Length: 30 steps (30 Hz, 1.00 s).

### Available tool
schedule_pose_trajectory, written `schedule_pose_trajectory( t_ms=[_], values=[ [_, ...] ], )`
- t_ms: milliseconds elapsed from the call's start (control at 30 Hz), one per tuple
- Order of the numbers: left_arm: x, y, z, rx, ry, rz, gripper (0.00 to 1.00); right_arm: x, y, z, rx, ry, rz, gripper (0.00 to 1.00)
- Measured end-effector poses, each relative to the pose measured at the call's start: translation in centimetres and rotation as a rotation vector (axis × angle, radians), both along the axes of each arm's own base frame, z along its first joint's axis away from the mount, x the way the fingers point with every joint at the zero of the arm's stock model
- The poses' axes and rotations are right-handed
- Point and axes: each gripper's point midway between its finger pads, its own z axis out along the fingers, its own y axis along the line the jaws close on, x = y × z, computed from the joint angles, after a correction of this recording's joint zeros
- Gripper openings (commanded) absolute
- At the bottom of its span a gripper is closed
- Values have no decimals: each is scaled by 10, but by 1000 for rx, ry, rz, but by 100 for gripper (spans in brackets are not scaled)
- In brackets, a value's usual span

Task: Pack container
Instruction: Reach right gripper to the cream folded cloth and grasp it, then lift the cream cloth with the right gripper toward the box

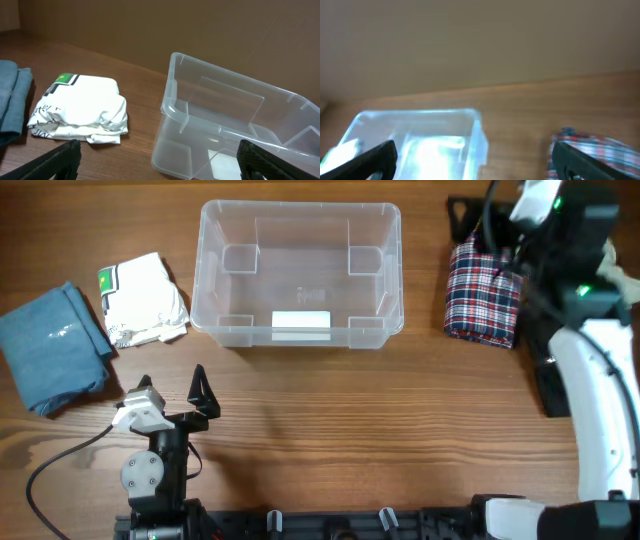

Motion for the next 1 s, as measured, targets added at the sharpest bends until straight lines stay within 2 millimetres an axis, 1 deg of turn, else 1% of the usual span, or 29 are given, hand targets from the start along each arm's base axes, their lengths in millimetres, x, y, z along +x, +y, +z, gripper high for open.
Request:
schedule_pose_trajectory(
  t_ms=[33, 67, 100, 133, 200, 267, 300, 367, 400, 433, 467, 500, 533, 567, 633, 700, 733, 767, 867, 1000],
  values=[
    [0, 0, 0, 0, 0, 0, 100, 5, -11, 10, -11, 6, -35, 100],
    [0, 0, 0, 0, 0, 0, 100, 9, -22, 13, -21, 14, -65, 100],
    [0, 0, 0, 0, 0, 0, 100, 13, -34, 10, -33, 22, -91, 100],
    [0, 0, 0, 0, 0, 0, 99, 15, -46, -1, -56, 50, -120, 100],
    [0, 0, 0, 0, 0, 0, 100, 18, -71, -15, -84, 89, -192, 100],
    [0, 0, 0, 0, 0, 0, 100, 15, -96, -20, -78, 112, -283, 100],
    [0, 0, 0, 0, 0, 0, 100, 11, -119, -21, -47, 122, -359, 100],
    [0, 0, 0, 0, 0, 0, 100, 3, -157, -26, 4, 138, -462, 96],
    [0, 0, 0, 0, 0, 0, 100, -5, -192, -36, 47, 165, -544, 95],
    [0, 0, 0, 0, 0, 0, 100, -12, -214, -47, 72, 193, -594, 95],
    [0, 0, 0, 0, 0, 0, 100, -22, -244, -68, 120, 247, -662, 95],
    [0, 0, 0, 0, 0, 0, 100, -26, -254, -77, 141, 268, -686, 96],
    [0, 0, 0, 0, 0, 0, 100, -32, -274, -96, 180, 307, -723, 97],
    [0, 0, 0, 0, 0, 0, 100, -41, -297, -120, 230, 352, -766, 96],
    [0, 0, 0, 0, 0, 0, 100, -47, -318, -143, 280, 379, -784, 96],
    [0, 0, 0, 0, 0, 0, 100, -51, -329, -164, 312, 411, -791, 97],
    [0, 0, 0, 0, 0, 0, 100, -53, -335, -182, 333, 440, -795, 97],
    [0, 0, 0, 0, 0, 0, 100, -54, -337, -192, 344, 460, -798, 98],
    [0, 0, 0, 0, 0, 0, 100, -59, -343, -235, 370, 541, -800, 98],
    [0, 0, 0, 0, 0, 0, 100, -55, -348, -264, 375, 563, -794, 97]
  ],
)
